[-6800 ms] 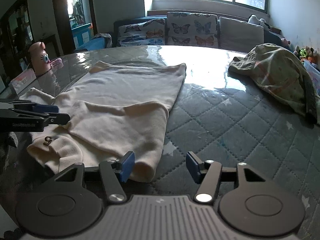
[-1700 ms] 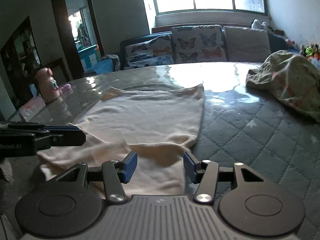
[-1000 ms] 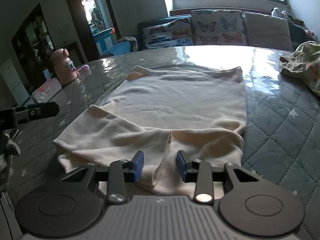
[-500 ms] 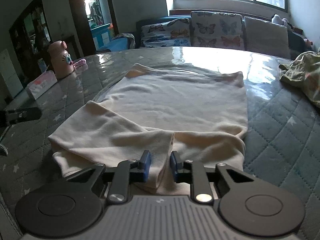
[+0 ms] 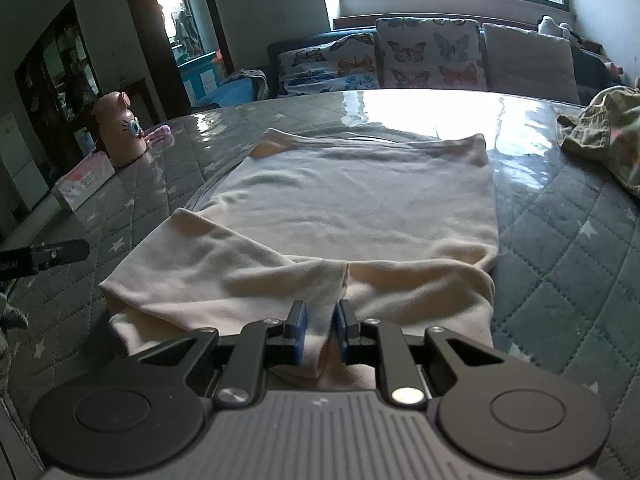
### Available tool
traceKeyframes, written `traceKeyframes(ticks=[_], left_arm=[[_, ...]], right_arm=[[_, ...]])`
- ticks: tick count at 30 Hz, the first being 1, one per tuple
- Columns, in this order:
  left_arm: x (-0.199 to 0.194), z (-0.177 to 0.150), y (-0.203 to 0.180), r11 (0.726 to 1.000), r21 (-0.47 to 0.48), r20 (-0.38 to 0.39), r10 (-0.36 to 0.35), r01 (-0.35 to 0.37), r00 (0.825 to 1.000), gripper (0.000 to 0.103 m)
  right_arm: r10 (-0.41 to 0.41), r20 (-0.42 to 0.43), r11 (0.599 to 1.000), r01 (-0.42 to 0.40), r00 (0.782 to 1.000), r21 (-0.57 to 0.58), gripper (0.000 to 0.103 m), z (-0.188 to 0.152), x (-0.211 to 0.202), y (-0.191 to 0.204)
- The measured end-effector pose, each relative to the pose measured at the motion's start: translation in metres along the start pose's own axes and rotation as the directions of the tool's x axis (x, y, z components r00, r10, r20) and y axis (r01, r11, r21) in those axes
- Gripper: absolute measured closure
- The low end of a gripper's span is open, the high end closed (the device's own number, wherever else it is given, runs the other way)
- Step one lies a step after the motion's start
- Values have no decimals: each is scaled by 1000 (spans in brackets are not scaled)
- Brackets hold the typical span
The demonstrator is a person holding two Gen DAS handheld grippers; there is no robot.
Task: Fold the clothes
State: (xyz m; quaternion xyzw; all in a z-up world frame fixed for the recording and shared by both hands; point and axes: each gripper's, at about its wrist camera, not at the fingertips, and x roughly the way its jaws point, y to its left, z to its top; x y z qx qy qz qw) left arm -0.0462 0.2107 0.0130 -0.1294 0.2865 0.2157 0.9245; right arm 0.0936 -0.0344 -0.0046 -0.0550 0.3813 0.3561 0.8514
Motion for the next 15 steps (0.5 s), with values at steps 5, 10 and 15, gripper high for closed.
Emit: traceKeyframes(ticks=[5, 10, 15], left_arm=[[6, -1, -7, 1000, 20, -12, 1, -1, 1000, 0], [11, -7, -4, 1000, 3, -34, 15, -15, 999, 0], [13, -11, -3, 1000, 5, -50, 20, -19, 999, 0]], right_arm=[[-9, 31, 1000, 8, 999, 2, 97, 1, -6, 0], [-14, 66, 1000, 15, 998, -14, 97, 6, -16, 2], [-16, 102, 999, 19, 995, -30, 98, 14, -24, 6]])
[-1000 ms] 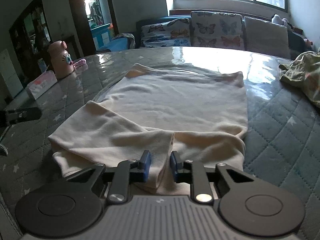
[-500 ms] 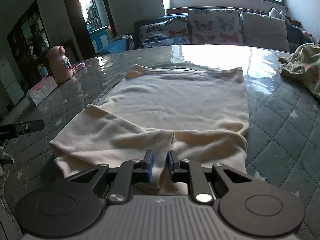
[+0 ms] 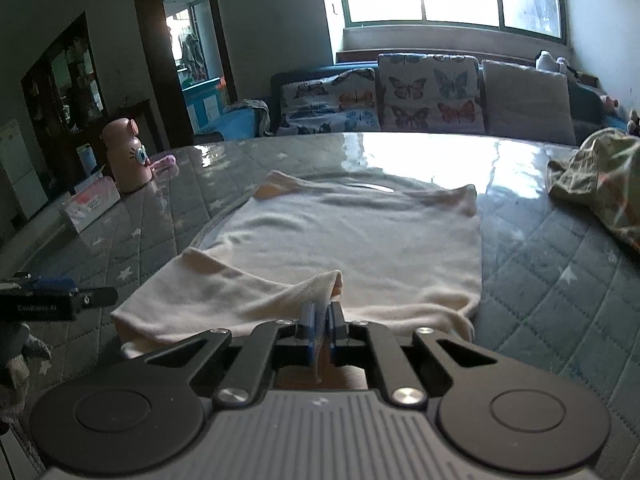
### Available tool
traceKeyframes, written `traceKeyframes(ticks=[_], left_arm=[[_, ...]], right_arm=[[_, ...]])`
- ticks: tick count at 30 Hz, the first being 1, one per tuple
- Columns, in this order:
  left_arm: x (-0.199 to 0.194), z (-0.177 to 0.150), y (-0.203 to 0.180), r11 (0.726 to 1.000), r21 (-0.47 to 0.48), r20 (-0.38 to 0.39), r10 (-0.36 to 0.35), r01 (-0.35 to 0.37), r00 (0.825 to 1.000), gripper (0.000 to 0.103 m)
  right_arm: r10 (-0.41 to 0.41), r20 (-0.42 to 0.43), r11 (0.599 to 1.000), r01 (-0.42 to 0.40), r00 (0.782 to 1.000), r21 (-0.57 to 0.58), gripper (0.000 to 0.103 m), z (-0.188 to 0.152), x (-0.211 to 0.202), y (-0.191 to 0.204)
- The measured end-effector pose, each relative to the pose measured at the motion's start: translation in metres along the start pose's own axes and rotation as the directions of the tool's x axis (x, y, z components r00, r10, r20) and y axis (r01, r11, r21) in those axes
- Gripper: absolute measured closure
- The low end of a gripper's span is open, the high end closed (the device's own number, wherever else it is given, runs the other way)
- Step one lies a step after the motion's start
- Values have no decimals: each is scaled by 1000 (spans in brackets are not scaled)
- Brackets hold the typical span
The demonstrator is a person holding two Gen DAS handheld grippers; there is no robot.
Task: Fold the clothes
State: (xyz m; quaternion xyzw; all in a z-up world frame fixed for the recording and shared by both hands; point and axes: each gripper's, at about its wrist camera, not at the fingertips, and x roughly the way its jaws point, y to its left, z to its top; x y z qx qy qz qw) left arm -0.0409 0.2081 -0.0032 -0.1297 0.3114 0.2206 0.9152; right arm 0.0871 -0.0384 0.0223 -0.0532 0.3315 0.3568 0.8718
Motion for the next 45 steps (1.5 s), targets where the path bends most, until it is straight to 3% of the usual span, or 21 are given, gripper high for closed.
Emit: traceKeyframes(ticks=[13, 23, 29, 32, 39, 43, 45], left_arm=[[3, -4, -9, 999, 25, -20, -42, 42, 999, 0], [6, -6, -15, 998, 51, -35, -40, 42, 999, 0], [-10, 0, -34, 983, 130, 28, -131, 126, 991, 0], [-18, -1, -54, 958, 214, 47, -206, 192, 977, 1], [-23, -8, -109, 865, 386, 4, -349, 321, 937, 5], [-24, -15, -140, 795, 483, -18, -410, 367, 912, 10], [-22, -19, -155, 753, 543, -32, -425, 373, 905, 14]], right_arm=[[-39, 67, 999, 40, 997, -16, 98, 12, -23, -5], [-4, 14, 998, 4, 1000, 61, 97, 7, -12, -21], [34, 22, 990, -37, 999, 135, 93, 10, -15, -36], [35, 23, 989, -38, 999, 140, 92, 9, -19, -39], [-53, -34, 994, 56, 998, 98, 91, -1, -17, -49], [-60, -90, 996, 66, 994, 61, 91, -14, -10, -52], [-35, -93, 997, 41, 995, 58, 81, -16, -10, -52]])
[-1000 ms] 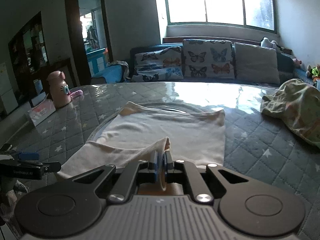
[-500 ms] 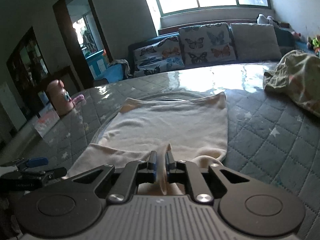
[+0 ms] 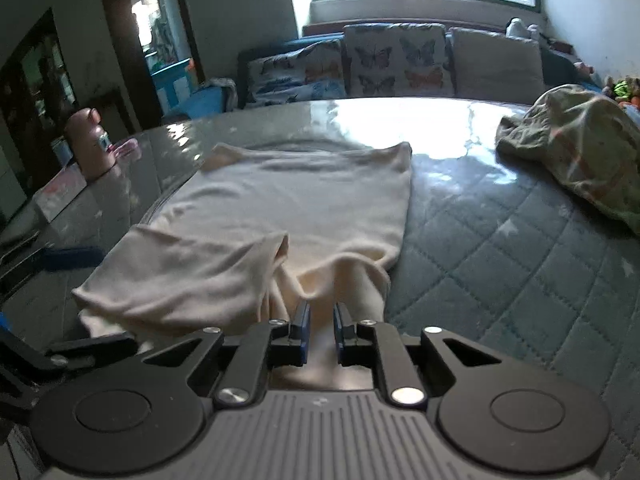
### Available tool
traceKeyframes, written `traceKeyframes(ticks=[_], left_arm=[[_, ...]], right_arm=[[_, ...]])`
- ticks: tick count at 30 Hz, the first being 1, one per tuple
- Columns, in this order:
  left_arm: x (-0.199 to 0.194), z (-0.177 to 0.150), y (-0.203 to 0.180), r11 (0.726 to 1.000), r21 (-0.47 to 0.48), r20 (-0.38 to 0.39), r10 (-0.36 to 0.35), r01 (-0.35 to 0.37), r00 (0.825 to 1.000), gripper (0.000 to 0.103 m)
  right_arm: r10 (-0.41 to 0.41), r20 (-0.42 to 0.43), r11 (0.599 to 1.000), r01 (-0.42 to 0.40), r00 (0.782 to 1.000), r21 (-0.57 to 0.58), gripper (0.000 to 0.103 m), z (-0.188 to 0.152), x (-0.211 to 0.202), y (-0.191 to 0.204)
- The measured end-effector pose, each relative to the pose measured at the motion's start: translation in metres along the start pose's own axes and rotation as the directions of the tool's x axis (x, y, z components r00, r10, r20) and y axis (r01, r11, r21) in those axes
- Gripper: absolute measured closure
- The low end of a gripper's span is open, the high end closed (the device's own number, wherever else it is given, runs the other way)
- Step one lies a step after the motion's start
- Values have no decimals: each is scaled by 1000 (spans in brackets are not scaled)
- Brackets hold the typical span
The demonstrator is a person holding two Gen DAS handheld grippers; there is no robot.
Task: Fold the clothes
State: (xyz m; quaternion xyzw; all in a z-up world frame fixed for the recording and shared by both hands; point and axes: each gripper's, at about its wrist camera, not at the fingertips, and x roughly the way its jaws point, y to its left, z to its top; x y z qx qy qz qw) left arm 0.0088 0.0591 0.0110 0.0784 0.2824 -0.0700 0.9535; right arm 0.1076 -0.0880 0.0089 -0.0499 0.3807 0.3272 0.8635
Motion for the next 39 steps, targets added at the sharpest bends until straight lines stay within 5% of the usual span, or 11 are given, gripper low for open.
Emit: traceKeyframes(ticks=[8, 15, 18, 22, 27, 39], left_arm=[[33, 3, -27, 986, 155, -40, -59, 65, 997, 32], [38, 3, -18, 989, 128, -50, -64, 70, 997, 86], [27, 6, -3, 996, 69, -19, -63, 64, 998, 92], [8, 16, 27, 998, -51, 45, -36, 38, 998, 94], [-11, 29, 49, 992, -113, 105, -52, 64, 993, 94], [3, 14, 57, 991, -121, 15, -53, 54, 998, 86]], right_arm=[[70, -13, 997, -70, 997, -19, 75, 5, 1, 0], [76, 1, 997, -76, 997, -23, 66, 6, -3, -1], [72, 4, 997, -72, 997, -11, 66, 3, -5, -4], [56, 23, 998, -56, 998, 3, 66, 1, -8, -7], [46, 2, 992, -45, 999, -118, 66, -6, -3, 19], [-34, -51, 977, 22, 998, -210, 66, -16, -3, 28]])
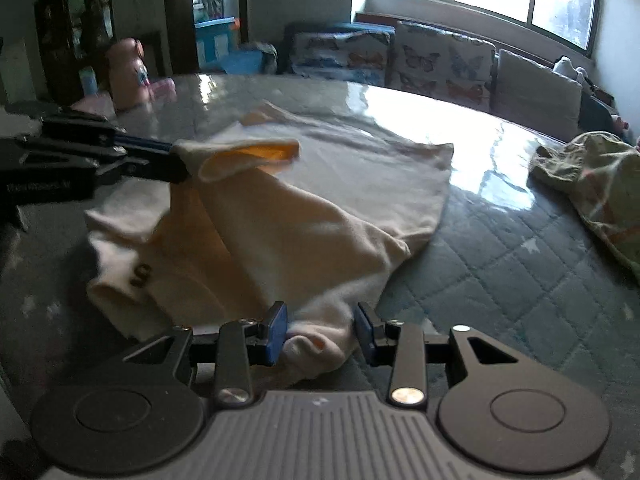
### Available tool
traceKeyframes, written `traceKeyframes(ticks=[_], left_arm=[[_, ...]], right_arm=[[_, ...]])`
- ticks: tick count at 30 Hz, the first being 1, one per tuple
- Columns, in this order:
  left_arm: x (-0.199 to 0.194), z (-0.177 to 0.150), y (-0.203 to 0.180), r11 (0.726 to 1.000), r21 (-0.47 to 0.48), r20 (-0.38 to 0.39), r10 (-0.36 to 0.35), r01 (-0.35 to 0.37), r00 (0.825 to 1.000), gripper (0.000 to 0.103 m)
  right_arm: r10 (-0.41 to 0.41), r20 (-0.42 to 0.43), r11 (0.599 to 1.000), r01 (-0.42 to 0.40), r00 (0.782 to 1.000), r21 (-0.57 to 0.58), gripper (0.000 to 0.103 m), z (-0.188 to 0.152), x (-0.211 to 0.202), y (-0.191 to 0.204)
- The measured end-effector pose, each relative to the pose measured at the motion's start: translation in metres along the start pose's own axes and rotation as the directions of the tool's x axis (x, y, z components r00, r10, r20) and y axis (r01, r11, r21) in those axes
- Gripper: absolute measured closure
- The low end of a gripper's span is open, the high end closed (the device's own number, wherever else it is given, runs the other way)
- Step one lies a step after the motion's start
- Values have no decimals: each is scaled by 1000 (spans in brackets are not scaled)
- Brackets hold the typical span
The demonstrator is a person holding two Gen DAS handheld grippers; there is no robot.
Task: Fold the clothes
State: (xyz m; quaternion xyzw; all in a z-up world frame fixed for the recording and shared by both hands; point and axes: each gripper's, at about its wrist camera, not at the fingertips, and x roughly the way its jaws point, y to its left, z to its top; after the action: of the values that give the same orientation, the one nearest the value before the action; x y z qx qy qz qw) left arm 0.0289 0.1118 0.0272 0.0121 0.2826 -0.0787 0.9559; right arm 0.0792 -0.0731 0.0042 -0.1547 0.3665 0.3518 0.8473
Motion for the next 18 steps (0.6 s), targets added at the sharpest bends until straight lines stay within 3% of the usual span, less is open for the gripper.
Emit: traceKeyframes(ticks=[9, 13, 18], left_arm=[[-3, 0, -16, 998, 65, 21, -6, 5, 1000, 57], [-3, 8, -25, 988, 152, 38, -8, 2, 999, 53], [12, 5, -40, 955, 296, 9, -13, 10, 1000, 52]], right_arm=[[24, 70, 999, -25, 997, 21, 66, 13, -3, 3], [42, 85, 999, -43, 996, 12, 66, 20, -2, 6], [53, 65, 998, -54, 996, 18, 66, 16, -2, 4]])
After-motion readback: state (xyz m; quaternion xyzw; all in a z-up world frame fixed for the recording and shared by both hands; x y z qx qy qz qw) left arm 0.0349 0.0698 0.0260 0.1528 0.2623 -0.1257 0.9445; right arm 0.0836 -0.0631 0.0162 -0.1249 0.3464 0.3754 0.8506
